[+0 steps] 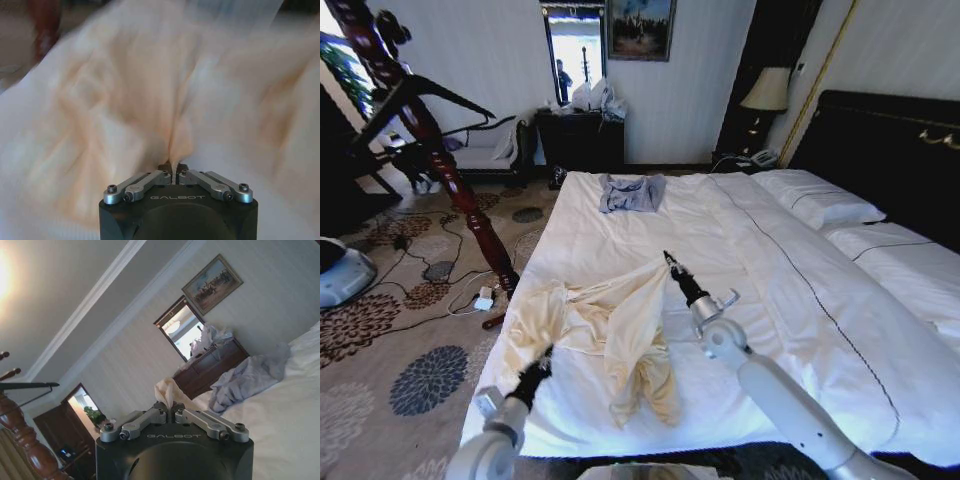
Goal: Pick up the clothes from the bed and hang them on the clothes hanger.
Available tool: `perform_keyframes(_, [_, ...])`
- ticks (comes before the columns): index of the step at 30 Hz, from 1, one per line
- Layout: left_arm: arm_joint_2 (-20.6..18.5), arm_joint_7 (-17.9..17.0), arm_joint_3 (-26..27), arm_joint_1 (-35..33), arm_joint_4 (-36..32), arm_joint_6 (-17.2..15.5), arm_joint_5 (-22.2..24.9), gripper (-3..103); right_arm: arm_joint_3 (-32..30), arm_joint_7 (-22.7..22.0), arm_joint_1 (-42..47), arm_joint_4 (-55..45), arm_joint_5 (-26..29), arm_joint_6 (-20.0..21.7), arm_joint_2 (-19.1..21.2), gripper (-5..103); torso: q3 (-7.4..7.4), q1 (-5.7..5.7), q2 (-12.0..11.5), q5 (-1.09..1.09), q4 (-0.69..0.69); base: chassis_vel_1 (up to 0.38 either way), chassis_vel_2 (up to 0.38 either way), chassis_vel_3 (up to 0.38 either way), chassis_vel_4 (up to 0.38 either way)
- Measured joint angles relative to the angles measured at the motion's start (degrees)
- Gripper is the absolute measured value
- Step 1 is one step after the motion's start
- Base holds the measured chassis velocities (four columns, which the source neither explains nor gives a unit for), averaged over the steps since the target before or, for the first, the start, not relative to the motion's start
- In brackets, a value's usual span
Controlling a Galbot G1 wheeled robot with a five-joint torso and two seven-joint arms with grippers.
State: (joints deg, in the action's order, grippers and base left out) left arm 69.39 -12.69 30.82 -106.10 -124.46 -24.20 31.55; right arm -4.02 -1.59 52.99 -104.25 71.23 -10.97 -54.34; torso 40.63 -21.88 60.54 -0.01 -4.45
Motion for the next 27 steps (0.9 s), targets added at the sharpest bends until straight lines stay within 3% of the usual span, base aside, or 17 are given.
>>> perform_keyframes(1, [-0.91, -1.83, -0.16, -1.68, -2.06, -2.92, -0.02, 10, -0.43, 0.20, 0.73, 0.00, -0.50, 0.03, 0.15, 2, 0.00, 0.00, 0.00, 0.01, 0.01, 0.000, 0.000, 0.000, 0.000])
perform_keyframes(3, [-1.45, -2.26, -0.10, -2.75, -3.87, -3.92, 0.54, 15, -0.75, 0.35, 1.15, 0.04, -0.83, 0.03, 0.19, 2, 0.00, 0.01, 0.00, 0.02, 0.01, 0.000, 0.000, 0.000, 0.000])
perform_keyframes(4, [-1.80, -2.07, 0.05, -3.50, -5.39, -4.10, 1.26, 15, -0.99, 0.48, 1.44, 0.10, -1.02, 0.03, 0.19, 2, 0.00, 0.01, 0.00, 0.02, 0.01, 0.000, 0.000, 0.000, 0.000])
perform_keyframes(7, [-3.15, 1.88, 1.87, -5.03, -13.78, -2.54, 9.01, 31, -2.04, 1.11, 2.77, 0.39, -1.95, 0.03, 0.11, 2, 0.00, 0.00, 0.00, 0.03, -0.01, 0.000, 0.000, 0.000, 0.000])
perform_keyframes(9, [-3.19, 2.11, 2.15, -4.71, -14.64, -2.43, 10.28, 36, -2.13, 1.13, 2.91, 0.38, -2.07, 0.02, 0.09, 2, 0.00, 0.00, 0.00, 0.04, -0.01, 0.000, 0.000, 0.000, 0.000])
perform_keyframes(11, [-3.17, 1.03, 3.33, -0.39, -16.03, -2.22, 15.82, 42, -2.39, 1.15, 3.57, 0.03, -2.57, 0.02, 0.11, 2, 0.00, 0.01, 0.00, 0.03, 0.01, 0.000, 0.000, 0.000, 0.000])
perform_keyframes(13, [-3.64, -3.05, 3.77, 6.45, -13.65, -2.90, 20.23, 53, -2.52, 1.14, 4.17, -0.50, -2.84, 0.02, 0.54, 2, 0.00, 0.01, 0.00, 0.00, 0.01, 0.000, 0.000, 0.000, 0.000])
perform_keyframes(15, [-3.95, -3.89, 3.81, 8.06, -12.69, -2.92, 20.95, 53, -2.56, 1.14, 4.35, -0.63, -2.90, 0.01, 0.73, 2, 0.00, 0.01, 0.00, -0.02, -0.01, 0.000, 0.000, 0.000, 0.000])
perform_keyframes(17, [-6.32, -5.80, 3.69, 14.77, -6.44, -2.40, 22.62, 65, -2.97, 1.61, 5.24, -0.71, -3.64, -0.97, 1.32, 2, 0.01, -0.01, -0.01, 0.00, -0.03, 0.000, 0.000, 0.000, 0.000])
perform_keyframes(22, [-7.90, -7.15, 1.77, 23.96, 2.63, -2.56, 24.49, 86, -3.40, 2.73, 6.56, -0.70, -4.38, -1.24, 1.46, 2, 0.01, 0.00, 0.00, 0.00, 0.01, 0.000, 0.000, 0.000, 0.000])
perform_keyframes(23, [-7.90, -7.15, 1.77, 23.96, 2.63, -2.56, 24.49, 86, -3.40, 2.73, 6.56, -0.70, -4.38, -1.24, 1.46, 2, 0.01, 0.00, 0.00, 0.00, 0.01, 0.000, 0.000, 0.000, 0.000])
perform_keyframes(25, [-8.05, -7.24, 0.22, 30.39, 7.51, -2.56, 24.91, 96, -3.27, 2.76, 6.98, -0.67, -4.98, -1.25, 1.22, 2, 0.01, 0.00, 0.00, 0.00, -0.01, 0.000, 0.000, 0.000, 0.000])
perform_keyframes(27, [-8.57, -6.26, -1.60, 35.37, 11.38, -1.96, 25.15, 98, -2.93, 2.60, 7.04, -0.55, -5.31, -1.25, 0.98, 2, 0.01, -0.01, -0.01, 0.01, -0.02, 0.000, 0.000, 0.000, 0.000])
